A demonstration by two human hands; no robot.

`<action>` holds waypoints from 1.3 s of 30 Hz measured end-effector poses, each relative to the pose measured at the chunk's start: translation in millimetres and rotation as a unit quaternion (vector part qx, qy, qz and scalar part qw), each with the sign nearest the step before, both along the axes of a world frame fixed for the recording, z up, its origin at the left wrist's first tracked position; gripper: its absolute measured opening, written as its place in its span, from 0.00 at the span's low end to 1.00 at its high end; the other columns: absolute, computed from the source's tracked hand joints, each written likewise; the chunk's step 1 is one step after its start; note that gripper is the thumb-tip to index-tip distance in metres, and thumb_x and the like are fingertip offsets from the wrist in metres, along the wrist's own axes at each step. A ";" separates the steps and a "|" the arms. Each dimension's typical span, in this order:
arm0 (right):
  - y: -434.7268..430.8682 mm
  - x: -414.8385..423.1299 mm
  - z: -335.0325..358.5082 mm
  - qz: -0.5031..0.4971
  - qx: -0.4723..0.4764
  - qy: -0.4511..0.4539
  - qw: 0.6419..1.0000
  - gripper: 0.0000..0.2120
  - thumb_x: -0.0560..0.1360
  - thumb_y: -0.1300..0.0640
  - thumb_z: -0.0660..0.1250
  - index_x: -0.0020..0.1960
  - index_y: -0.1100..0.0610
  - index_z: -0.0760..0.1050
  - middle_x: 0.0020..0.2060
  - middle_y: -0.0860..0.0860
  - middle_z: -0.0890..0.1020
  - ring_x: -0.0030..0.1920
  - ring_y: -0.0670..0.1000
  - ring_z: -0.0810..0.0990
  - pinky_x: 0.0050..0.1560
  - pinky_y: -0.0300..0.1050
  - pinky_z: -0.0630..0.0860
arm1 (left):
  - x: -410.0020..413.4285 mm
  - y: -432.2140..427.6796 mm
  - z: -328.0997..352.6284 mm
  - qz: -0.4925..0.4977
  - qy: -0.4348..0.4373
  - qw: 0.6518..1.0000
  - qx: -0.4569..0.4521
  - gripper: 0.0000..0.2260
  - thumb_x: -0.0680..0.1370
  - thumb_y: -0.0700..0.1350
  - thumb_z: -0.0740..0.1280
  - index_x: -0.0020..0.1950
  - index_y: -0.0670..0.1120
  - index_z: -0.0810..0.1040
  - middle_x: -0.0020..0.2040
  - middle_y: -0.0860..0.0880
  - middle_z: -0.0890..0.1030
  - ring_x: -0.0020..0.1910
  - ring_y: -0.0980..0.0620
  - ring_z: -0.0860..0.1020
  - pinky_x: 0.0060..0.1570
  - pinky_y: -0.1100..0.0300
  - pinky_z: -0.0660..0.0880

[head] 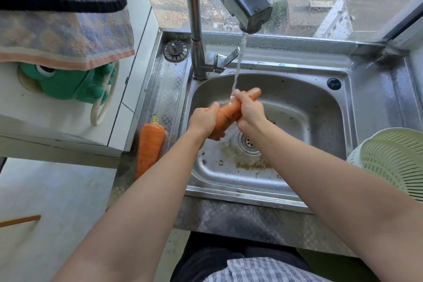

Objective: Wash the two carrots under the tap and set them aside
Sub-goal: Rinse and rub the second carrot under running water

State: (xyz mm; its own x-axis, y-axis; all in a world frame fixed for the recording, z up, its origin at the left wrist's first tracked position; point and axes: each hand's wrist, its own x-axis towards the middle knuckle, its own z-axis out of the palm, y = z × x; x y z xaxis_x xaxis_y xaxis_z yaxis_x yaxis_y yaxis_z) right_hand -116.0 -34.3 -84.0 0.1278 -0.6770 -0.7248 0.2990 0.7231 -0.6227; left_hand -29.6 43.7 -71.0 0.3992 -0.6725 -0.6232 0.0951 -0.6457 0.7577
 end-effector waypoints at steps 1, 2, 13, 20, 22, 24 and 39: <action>-1.8 0.9 0.4 -0.011 0.005 0.022 1.000 0.13 0.77 0.56 0.69 0.56 0.63 0.72 0.43 0.55 0.79 0.42 0.52 0.80 0.50 0.50 0.79 | -1.1 1.4 1.5 -0.006 0.024 1.000 0.003 0.20 0.82 0.53 0.58 0.54 0.36 0.78 0.43 0.34 0.82 0.29 0.42 0.80 0.25 0.59 0.76; -3.4 1.8 0.7 -0.024 0.012 0.036 0.999 0.13 0.78 0.52 0.68 0.52 0.62 0.72 0.40 0.54 0.79 0.39 0.52 0.80 0.50 0.51 0.80 | -2.7 2.7 1.9 -0.023 0.039 0.999 0.004 0.20 0.82 0.54 0.59 0.56 0.37 0.77 0.44 0.35 0.82 0.30 0.43 0.80 0.26 0.59 0.77; 2.5 7.4 4.8 0.009 -0.028 -0.031 0.999 0.13 0.80 0.55 0.65 0.59 0.61 0.68 0.35 0.54 0.78 0.33 0.50 0.79 0.43 0.48 0.80 | 0.8 7.7 0.5 0.037 0.083 0.996 0.017 0.20 0.78 0.56 0.65 0.55 0.38 0.77 0.43 0.38 0.81 0.32 0.44 0.80 0.32 0.55 0.79; 10.5 -0.7 4.0 0.083 -0.038 -0.106 0.990 0.22 0.79 0.67 0.64 0.70 0.66 0.61 0.47 0.56 0.77 0.45 0.52 0.80 0.47 0.49 0.81 | 1.6 1.5 1.0 0.059 -0.021 0.998 -0.024 0.17 0.80 0.53 0.64 0.49 0.37 0.77 0.43 0.37 0.81 0.29 0.46 0.79 0.24 0.60 0.74; 14.5 -3.2 3.5 0.136 -0.061 -0.105 0.983 0.28 0.77 0.66 0.67 0.72 0.62 0.60 0.55 0.58 0.77 0.54 0.56 0.80 0.56 0.56 0.79 | 2.7 -1.4 3.1 0.112 0.004 0.994 -0.006 0.14 0.81 0.50 0.60 0.43 0.41 0.77 0.43 0.36 0.81 0.30 0.44 0.79 0.25 0.58 0.76; 11.1 1.1 4.8 0.120 -0.076 -0.040 0.989 0.23 0.79 0.58 0.67 0.70 0.63 0.64 0.54 0.58 0.79 0.54 0.55 0.81 0.59 0.56 0.78 | 2.2 -2.9 3.9 0.107 0.046 0.993 -0.005 0.13 0.82 0.50 0.59 0.46 0.43 0.77 0.46 0.36 0.80 0.34 0.43 0.80 0.29 0.55 0.79; -6.2 -6.7 -1.8 0.087 -0.048 -0.025 0.995 0.16 0.82 0.54 0.60 0.63 0.65 0.68 0.48 0.58 0.80 0.48 0.53 0.82 0.51 0.48 0.80 | -8.7 -9.2 5.5 0.048 0.057 0.997 -0.007 0.16 0.79 0.54 0.65 0.43 0.41 0.80 0.40 0.39 0.81 0.32 0.46 0.80 0.30 0.56 0.80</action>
State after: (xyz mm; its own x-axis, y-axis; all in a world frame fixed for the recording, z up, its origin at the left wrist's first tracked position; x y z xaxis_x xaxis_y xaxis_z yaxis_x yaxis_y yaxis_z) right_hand -122.8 -40.5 -85.8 0.2831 -0.7069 -0.6482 0.2067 0.7050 -0.6785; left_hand -38.3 34.5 -65.6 0.3898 -0.6438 -0.6584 0.2417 -0.6184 0.7478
